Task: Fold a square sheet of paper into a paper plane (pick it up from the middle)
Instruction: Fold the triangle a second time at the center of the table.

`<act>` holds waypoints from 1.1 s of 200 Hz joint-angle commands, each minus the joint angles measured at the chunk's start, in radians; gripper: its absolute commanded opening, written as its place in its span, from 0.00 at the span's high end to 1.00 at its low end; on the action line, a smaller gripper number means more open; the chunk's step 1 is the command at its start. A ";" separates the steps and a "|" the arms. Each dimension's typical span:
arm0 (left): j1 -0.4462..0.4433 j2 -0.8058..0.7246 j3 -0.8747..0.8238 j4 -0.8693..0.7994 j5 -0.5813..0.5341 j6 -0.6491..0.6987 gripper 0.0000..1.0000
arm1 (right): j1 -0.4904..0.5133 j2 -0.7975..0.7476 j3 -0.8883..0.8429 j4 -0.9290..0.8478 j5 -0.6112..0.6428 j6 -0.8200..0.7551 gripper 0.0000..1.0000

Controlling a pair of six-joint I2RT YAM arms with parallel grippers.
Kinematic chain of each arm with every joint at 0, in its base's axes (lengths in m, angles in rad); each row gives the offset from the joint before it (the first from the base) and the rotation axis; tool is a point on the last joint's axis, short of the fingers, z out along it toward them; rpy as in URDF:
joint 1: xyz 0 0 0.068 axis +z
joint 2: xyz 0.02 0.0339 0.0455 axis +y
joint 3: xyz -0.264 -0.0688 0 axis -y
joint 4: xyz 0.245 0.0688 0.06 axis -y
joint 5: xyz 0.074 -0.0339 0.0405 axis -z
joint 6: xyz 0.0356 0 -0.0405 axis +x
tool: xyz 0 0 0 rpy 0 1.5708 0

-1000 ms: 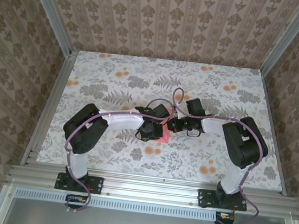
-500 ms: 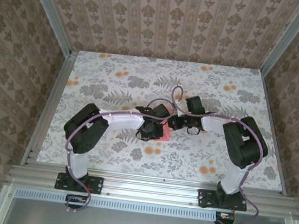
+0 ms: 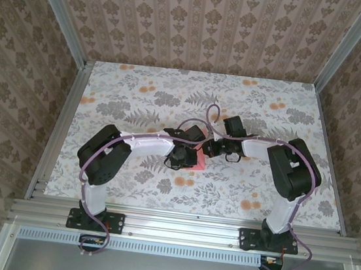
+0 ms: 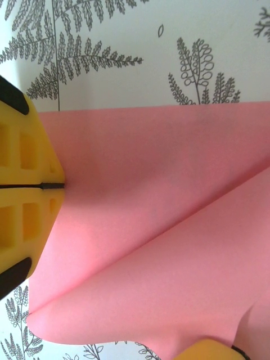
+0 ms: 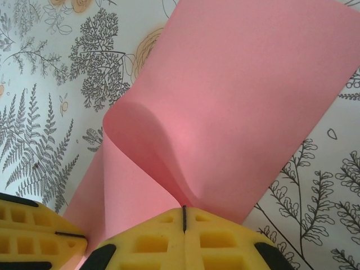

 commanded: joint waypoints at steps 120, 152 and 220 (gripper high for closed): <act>-0.006 0.026 0.044 -0.081 -0.036 0.023 0.93 | 0.002 -0.016 0.022 -0.039 -0.052 0.008 0.92; -0.006 0.025 0.048 -0.084 -0.038 0.022 0.93 | 0.002 -0.014 0.033 -0.047 -0.056 0.007 0.92; -0.007 0.036 0.052 -0.084 -0.034 0.022 0.93 | 0.003 0.034 0.058 -0.053 -0.088 0.013 0.92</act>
